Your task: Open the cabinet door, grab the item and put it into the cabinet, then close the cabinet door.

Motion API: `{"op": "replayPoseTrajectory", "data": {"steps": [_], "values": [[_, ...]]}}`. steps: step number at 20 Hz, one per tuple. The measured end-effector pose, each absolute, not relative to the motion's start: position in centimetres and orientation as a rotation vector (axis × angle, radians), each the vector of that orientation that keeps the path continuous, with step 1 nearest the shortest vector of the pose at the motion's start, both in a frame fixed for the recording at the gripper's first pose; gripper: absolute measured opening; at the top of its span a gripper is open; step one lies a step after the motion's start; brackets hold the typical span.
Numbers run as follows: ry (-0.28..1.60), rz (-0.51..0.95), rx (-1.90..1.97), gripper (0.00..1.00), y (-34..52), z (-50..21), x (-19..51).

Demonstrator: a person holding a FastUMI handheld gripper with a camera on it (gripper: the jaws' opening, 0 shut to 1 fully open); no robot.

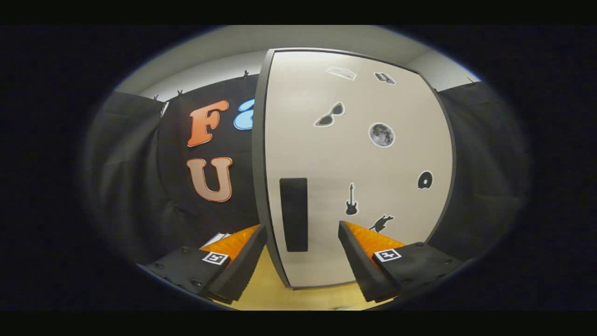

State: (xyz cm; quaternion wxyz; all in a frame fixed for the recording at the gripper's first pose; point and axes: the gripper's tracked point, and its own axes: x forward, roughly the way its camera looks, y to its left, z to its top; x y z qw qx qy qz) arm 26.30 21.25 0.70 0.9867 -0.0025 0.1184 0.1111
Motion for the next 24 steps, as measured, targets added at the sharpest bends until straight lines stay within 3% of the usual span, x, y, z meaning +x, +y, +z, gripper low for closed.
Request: {"op": "replayPoseTrajectory", "data": {"steps": [5,6,9,10,24], "values": [[0.256,0.206,-0.027,0.82,22.0,-0.1,29.3],[0.262,0.207,-0.024,0.69,22.2,-0.3,29.5],[0.281,0.214,0.001,0.6,22.5,-0.7,30.0],[0.283,0.216,0.01,0.43,22.6,-0.8,30.2],[0.24,0.212,0.012,0.26,22.1,-0.7,28.8]]}}
